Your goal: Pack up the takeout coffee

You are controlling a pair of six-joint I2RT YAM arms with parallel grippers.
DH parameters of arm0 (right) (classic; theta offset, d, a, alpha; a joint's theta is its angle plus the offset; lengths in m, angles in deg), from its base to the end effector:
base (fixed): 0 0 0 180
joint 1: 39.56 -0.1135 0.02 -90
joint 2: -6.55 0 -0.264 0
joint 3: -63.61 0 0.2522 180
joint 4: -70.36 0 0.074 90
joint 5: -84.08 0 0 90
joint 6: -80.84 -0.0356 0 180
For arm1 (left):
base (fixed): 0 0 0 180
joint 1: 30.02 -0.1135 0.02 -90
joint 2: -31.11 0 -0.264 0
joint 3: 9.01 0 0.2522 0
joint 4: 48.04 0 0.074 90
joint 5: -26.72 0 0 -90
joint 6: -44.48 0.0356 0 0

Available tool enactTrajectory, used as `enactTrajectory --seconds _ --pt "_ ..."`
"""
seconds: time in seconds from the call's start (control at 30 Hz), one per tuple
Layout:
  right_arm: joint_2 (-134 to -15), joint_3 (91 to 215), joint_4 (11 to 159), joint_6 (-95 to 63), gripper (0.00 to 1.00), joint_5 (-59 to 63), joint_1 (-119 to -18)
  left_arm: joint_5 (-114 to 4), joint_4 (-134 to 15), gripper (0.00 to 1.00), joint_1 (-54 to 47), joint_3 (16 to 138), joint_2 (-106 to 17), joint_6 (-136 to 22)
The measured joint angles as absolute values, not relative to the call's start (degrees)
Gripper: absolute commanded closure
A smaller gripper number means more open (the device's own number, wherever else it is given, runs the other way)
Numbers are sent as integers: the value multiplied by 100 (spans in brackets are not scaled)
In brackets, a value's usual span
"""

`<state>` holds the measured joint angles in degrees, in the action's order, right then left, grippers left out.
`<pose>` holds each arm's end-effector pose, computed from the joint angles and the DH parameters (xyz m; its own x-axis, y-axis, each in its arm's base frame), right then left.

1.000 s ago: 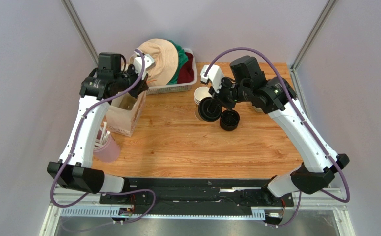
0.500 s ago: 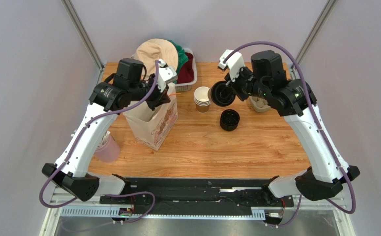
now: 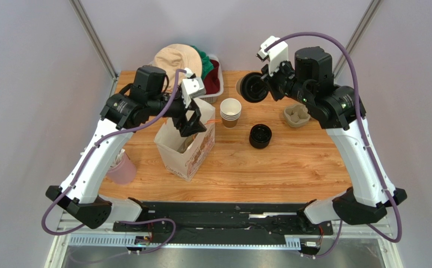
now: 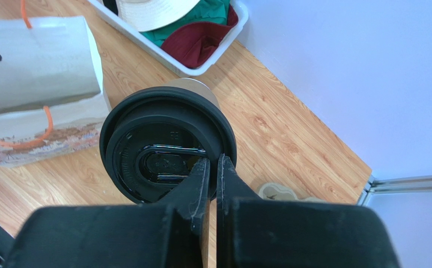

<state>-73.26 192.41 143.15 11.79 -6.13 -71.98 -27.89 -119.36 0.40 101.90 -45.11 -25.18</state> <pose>0.2019 0.1281 0.5194 -0.1275 -0.5045 -0.8539 -0.6198 0.7127 -0.3285 0.2027 -0.1429 0.4520 -0.1996 0.4458 -0.8726 0.9417 0.3335 -0.0451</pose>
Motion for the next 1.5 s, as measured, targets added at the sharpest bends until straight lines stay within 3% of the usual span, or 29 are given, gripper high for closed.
enactTrajectory --seconds 0.2,0.4,0.63,0.87,0.93,1.07,1.13,1.17,1.23,1.3,1.5 --pt "-7844 19759 14184 801 100 -412 -7198 -2950 -11901 4 40 10461 -4478 -2546" --pt "-8451 20483 14173 408 100 111 -7211 -3903 -11787 3 -41 10920 -4249 -2518" --pt "-9103 21016 14223 209 100 511 -7498 -4041 -11571 2 -1584 10900 -3873 -2500" --pt "-9588 21352 14371 128 100 692 -7880 -3280 -11567 3 -2225 10830 -4391 -2448" --pt "-9651 21383 14452 121 100 718 -7987 -2974 -11582 9 -2386 10830 -4656 -2441" --pt "-9730 21394 14601 115 100 718 -8197 -2450 -11678 33 -2732 10830 -5073 -2413" --pt "-9743 21394 14747 117 100 716 -8328 -2249 -11759 38 -2848 10830 -5202 -2341" --pt "-9743 21394 14809 115 100 716 -8390 -2163 -11781 48 -2883 10826 -5233 -2297" --pt "-9743 21394 14844 117 100 716 -8510 -1991 -11840 57 -2909 10808 -5239 -2190" --pt "-9743 21392 14892 117 100 694 -8647 -1805 -11910 60 -2909 10808 -5235 -2092" --pt "-9765 21381 15021 117 100 657 -8894 -1460 -12168 95 -2904 10813 -5239 -1888"
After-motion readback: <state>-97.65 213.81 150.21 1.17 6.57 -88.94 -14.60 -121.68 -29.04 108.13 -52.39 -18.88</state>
